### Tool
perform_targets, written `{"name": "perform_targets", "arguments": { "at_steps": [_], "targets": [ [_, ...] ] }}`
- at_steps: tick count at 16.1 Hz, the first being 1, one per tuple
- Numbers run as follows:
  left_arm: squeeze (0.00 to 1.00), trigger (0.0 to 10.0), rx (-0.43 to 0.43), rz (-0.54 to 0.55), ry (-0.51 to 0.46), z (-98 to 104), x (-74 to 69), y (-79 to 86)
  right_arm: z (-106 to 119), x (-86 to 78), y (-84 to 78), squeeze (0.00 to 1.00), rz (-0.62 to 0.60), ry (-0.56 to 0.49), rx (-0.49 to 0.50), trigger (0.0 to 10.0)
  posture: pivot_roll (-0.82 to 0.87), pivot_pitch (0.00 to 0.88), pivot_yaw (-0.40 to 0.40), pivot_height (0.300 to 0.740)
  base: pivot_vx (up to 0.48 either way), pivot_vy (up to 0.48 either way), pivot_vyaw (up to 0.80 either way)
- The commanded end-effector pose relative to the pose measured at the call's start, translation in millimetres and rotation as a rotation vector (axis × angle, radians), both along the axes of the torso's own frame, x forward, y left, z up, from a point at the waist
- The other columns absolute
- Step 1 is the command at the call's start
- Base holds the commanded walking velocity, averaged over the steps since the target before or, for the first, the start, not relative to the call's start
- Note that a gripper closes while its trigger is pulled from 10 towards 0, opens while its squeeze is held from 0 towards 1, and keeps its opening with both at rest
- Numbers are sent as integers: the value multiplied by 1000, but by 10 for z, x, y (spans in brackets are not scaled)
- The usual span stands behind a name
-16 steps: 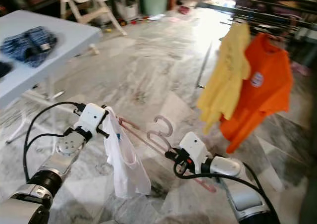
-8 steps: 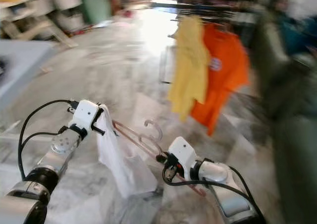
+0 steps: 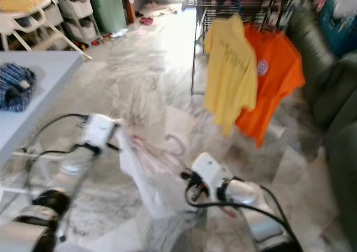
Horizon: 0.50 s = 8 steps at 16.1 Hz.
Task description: Hang hanger
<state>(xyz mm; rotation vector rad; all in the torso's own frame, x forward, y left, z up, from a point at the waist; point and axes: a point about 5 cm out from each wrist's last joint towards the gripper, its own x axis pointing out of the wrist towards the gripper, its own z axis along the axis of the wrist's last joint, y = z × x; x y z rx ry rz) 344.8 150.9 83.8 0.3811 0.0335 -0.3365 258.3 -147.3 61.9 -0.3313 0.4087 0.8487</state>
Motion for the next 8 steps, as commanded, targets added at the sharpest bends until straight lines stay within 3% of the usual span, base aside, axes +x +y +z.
{"name": "perform_targets", "arguments": {
  "at_steps": [1, 8],
  "targets": [
    [0, 10000, 8, 17, -33, 52, 8, 82, 37, 23, 33, 0, 6, -26, 2, 10000, -125, 36, 71, 740, 0, 0, 0],
    [0, 10000, -54, -33, -19, -55, -100, -92, 16, 26, 63, 0, 14, -29, -7, 10000, -122, 27, 68, 740, 0, 0, 0]
  ]
}}
